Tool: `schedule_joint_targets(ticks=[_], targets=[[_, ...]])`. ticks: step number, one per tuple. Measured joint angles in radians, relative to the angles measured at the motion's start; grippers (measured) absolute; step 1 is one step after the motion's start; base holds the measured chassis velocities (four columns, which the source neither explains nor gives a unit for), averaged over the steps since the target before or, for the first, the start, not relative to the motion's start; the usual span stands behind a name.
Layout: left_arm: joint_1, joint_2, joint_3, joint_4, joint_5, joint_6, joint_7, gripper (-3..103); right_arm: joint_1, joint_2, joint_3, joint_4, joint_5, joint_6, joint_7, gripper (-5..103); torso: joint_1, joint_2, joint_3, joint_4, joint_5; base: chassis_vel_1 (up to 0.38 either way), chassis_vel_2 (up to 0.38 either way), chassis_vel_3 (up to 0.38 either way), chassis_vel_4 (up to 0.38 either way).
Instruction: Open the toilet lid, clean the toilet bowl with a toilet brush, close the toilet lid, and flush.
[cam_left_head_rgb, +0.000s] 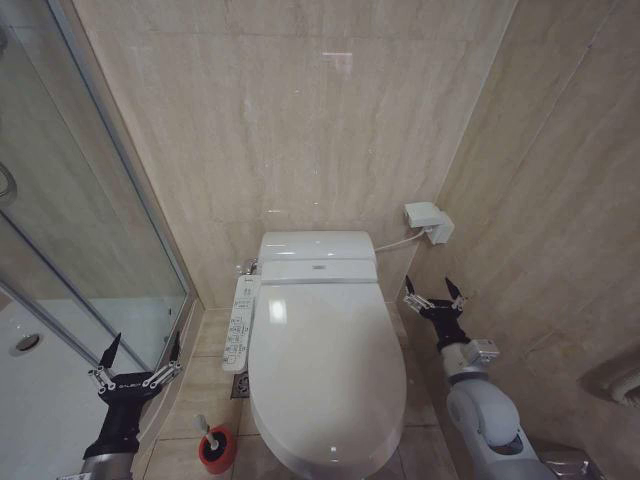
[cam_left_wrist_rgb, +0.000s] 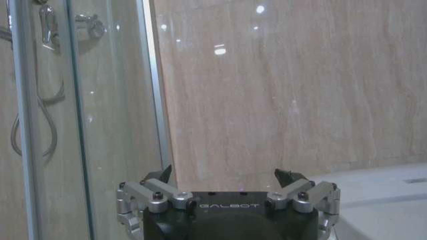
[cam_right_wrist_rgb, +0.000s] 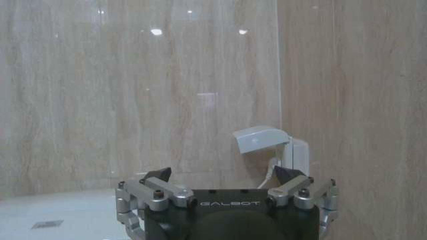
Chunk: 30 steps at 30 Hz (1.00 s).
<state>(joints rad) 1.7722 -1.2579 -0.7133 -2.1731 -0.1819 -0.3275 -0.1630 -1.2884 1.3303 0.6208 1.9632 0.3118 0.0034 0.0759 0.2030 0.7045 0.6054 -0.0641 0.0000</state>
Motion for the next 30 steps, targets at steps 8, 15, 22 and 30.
schedule_joint_targets(ticks=[8, 15, 22, 30], targets=[[0.000, 0.000, 0.000, 0.000, 0.000, 0.000, 0.000, 100, 0.000, 0.000, 0.000, 0.001, 0.000, 0.000, 0.000, 100, 0.000, 0.000, 0.000, 0.0000, 0.0000, 0.000, 0.000, 0.000, 0.000], [0.000, 0.000, 0.000, 0.000, 0.000, 0.000, 0.000, 100, 0.000, 0.000, 0.000, 0.001, 0.000, 0.000, 0.000, 100, 0.000, 0.000, 0.000, 0.0000, 0.0000, 0.000, 0.000, 0.000, 0.000], [-0.006, -0.001, 0.007, 0.000, -0.001, 0.013, 0.001, 100, 0.000, 0.000, 0.000, 0.001, 0.000, 0.000, 0.000, 100, 0.000, 0.000, 0.000, 0.0002, 0.0001, 0.000, 0.000, 0.000, 0.000], [-0.067, -0.015, 0.089, 0.003, -0.015, 0.157, 0.021, 100, 0.000, 0.000, 0.000, 0.001, 0.000, 0.000, 0.000, 100, 0.000, 0.000, 0.000, -0.0001, 0.0001, 0.000, 0.000, 0.000, 0.000]])
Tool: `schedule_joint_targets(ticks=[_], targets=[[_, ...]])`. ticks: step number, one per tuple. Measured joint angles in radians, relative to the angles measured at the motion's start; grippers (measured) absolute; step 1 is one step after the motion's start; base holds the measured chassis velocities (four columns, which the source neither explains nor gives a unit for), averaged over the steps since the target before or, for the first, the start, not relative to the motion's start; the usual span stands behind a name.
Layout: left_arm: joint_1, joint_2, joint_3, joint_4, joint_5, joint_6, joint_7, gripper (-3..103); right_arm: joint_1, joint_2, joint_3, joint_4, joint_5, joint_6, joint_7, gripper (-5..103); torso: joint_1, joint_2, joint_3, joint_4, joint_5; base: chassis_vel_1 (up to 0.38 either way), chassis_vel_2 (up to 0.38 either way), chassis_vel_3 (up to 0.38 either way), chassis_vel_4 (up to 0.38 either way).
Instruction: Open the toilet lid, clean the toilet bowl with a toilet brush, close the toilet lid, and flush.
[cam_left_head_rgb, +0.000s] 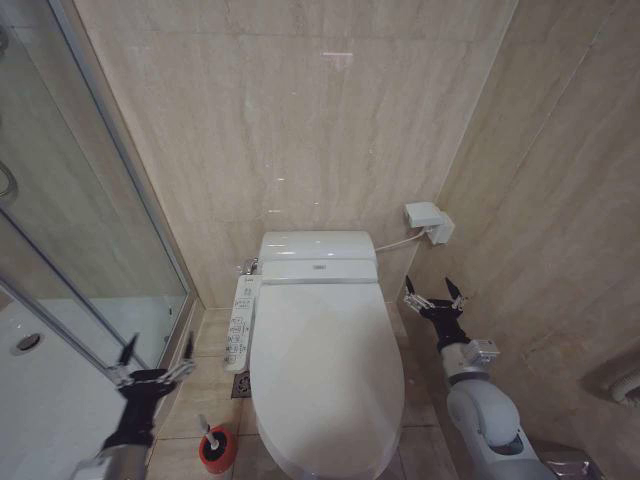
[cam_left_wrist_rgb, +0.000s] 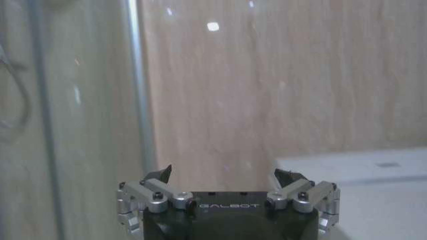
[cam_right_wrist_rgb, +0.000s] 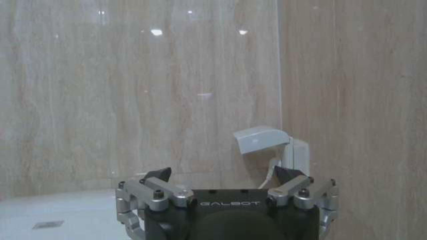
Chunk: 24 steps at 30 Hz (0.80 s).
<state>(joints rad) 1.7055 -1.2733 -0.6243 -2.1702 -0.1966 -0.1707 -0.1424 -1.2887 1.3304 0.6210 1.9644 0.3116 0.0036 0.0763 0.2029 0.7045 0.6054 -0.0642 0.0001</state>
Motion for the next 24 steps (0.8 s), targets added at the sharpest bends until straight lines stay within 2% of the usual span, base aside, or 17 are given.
schedule_joint_targets(ticks=[3, 4, 6, 8, 18, 21, 24], targets=[[-0.046, -0.011, 0.059, 0.004, -0.012, 0.108, 0.016, 100, 0.000, 0.000, 0.000, 0.000, 0.000, 0.000, 0.000, 100, 0.000, 0.000, 0.000, 0.0001, -0.0001, 0.000, 0.000, 0.000, 0.000], [-0.069, -0.020, 0.090, 0.017, 0.016, 0.124, 0.014, 100, 0.000, 0.000, 0.000, 0.000, 0.000, 0.000, 0.000, 100, 0.000, 0.000, 0.000, 0.0002, 0.0005, 0.000, 0.000, 0.000, 0.000], [-0.084, -0.027, 0.114, 0.021, 0.044, 0.126, 0.010, 100, 0.000, 0.000, 0.000, 0.000, 0.000, 0.000, 0.000, 100, 0.000, 0.000, 0.000, -0.0002, -0.0009, 0.000, 0.000, 0.000, 0.000], [-0.088, -0.028, 0.119, -0.002, 0.083, 0.126, -0.009, 100, 0.000, 0.000, 0.000, 0.000, 0.000, 0.000, 0.000, 100, 0.000, 0.000, 0.000, 0.0000, 0.0000, 0.000, 0.000, 0.000, 0.000], [-0.054, -0.021, 0.076, -0.121, 0.123, 0.110, -0.073, 100, 0.000, 0.000, 0.000, 0.000, 0.000, 0.000, 0.000, 100, 0.000, 0.000, 0.000, 0.0002, -0.0001, 0.000, 0.000, 0.000, 0.000], [-0.043, -0.024, 0.059, -0.132, 0.131, 0.075, -0.080, 100, 0.000, 0.000, 0.000, 0.000, 0.000, 0.000, 0.000, 100, 0.000, 0.000, 0.000, 0.0002, 0.0000, 0.000, 0.000, 0.000, 0.000], [-0.044, -0.024, 0.046, -0.079, 0.130, 0.031, -0.082, 100, 0.000, 0.000, 0.000, 0.000, 0.000, 0.000, 0.000, 100, 0.000, 0.000, 0.000, 0.0002, -0.0001, 0.000, 0.000, 0.000, 0.000]])
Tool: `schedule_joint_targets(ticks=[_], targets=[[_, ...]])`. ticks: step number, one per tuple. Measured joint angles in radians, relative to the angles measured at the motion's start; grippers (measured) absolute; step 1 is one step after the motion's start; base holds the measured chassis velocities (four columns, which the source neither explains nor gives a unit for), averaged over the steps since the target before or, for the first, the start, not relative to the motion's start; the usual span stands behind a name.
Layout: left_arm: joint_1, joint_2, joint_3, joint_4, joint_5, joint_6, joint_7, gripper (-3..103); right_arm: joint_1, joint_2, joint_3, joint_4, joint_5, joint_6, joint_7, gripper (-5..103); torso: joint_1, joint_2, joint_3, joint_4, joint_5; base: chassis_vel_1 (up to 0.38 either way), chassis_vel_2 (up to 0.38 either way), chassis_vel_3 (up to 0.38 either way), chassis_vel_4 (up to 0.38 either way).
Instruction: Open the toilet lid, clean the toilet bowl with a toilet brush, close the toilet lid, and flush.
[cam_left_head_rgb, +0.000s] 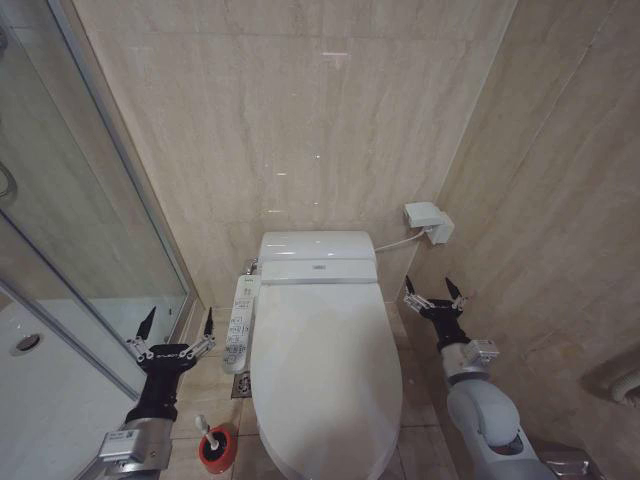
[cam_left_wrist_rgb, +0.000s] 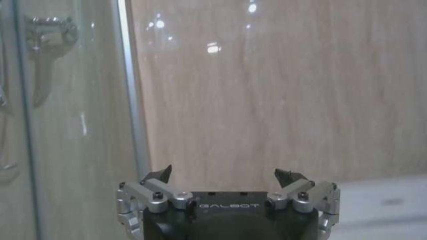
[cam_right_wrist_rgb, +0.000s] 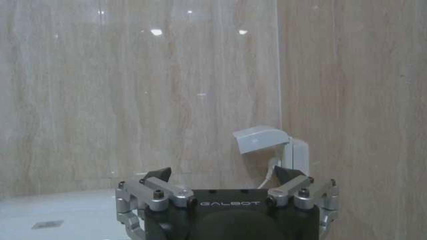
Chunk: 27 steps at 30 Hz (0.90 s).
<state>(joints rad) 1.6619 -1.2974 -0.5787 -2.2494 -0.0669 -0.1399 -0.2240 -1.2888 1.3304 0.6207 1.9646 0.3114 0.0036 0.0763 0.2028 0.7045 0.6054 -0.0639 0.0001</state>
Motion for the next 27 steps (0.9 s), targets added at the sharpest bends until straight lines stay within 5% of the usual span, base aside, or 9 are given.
schedule_joint_targets(ticks=[6, 16, 27], targets=[[-0.019, -0.002, -0.055, 0.178, -0.064, -0.202, 0.026, 100, 0.000, 0.000, 0.000, 0.000, 0.000, 0.000, 0.000, 100, 0.000, 0.000, 0.000, -0.0002, -0.0004, 0.000, 0.000, 0.000, 0.000], [-0.012, -0.010, -0.064, 0.152, -0.069, -0.150, -0.017, 100, 0.000, 0.000, 0.000, 0.000, 0.000, 0.000, 0.000, 100, 0.000, 0.000, 0.000, -0.0001, -0.0001, 0.000, 0.000, 0.000, 0.000], [-0.002, -0.018, -0.039, 0.144, -0.042, -0.168, 0.002, 100, 0.000, 0.000, 0.000, 0.000, 0.000, 0.000, 0.000, 100, 0.000, 0.000, 0.000, -0.0001, 0.0000, 0.000, 0.000, 0.000, 0.000]])
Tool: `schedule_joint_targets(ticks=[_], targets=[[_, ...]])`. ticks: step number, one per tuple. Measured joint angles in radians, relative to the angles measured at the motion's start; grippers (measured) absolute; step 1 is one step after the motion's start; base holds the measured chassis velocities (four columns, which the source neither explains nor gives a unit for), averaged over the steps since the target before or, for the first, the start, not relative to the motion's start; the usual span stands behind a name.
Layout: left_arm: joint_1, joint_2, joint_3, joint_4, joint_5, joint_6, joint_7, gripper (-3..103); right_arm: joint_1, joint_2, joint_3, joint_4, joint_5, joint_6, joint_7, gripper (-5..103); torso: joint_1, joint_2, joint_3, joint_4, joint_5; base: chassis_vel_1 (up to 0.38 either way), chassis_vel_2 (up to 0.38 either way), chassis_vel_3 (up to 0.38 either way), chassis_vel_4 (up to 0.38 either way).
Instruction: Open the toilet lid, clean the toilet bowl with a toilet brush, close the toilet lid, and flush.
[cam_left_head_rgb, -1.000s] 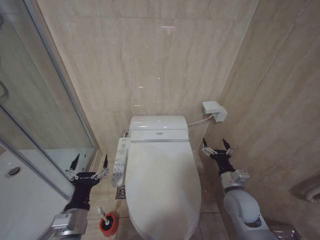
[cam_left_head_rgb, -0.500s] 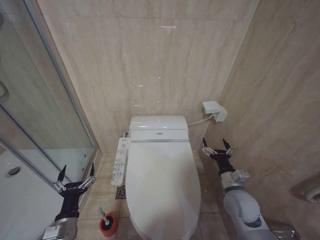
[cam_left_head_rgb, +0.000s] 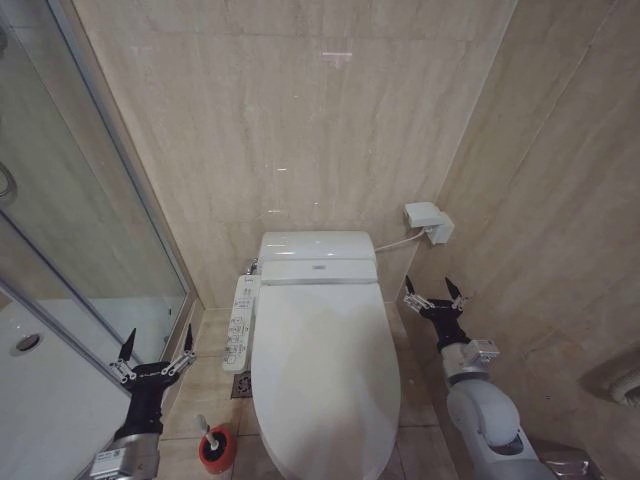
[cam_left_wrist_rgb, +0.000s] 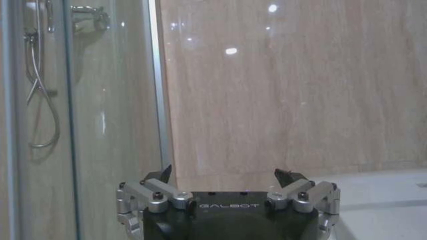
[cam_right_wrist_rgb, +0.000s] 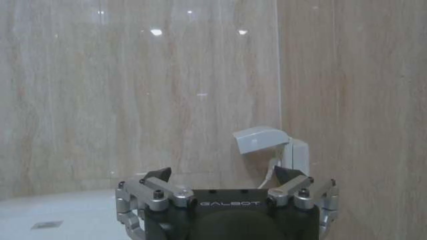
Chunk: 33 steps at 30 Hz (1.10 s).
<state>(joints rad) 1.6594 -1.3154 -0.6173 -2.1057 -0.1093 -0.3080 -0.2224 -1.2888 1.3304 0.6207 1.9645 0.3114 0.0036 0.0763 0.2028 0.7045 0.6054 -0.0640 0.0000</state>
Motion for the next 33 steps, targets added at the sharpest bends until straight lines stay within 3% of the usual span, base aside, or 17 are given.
schedule_joint_targets(ticks=[33], targets=[[-0.017, -0.009, 0.035, 0.042, 0.026, -0.020, 0.013, 100, 0.000, 0.000, 0.000, 0.000, 0.000, 0.000, 0.000, 100, 0.000, 0.000, 0.000, 0.0001, -0.0001, -0.032, 0.035, 0.041, -0.038]])
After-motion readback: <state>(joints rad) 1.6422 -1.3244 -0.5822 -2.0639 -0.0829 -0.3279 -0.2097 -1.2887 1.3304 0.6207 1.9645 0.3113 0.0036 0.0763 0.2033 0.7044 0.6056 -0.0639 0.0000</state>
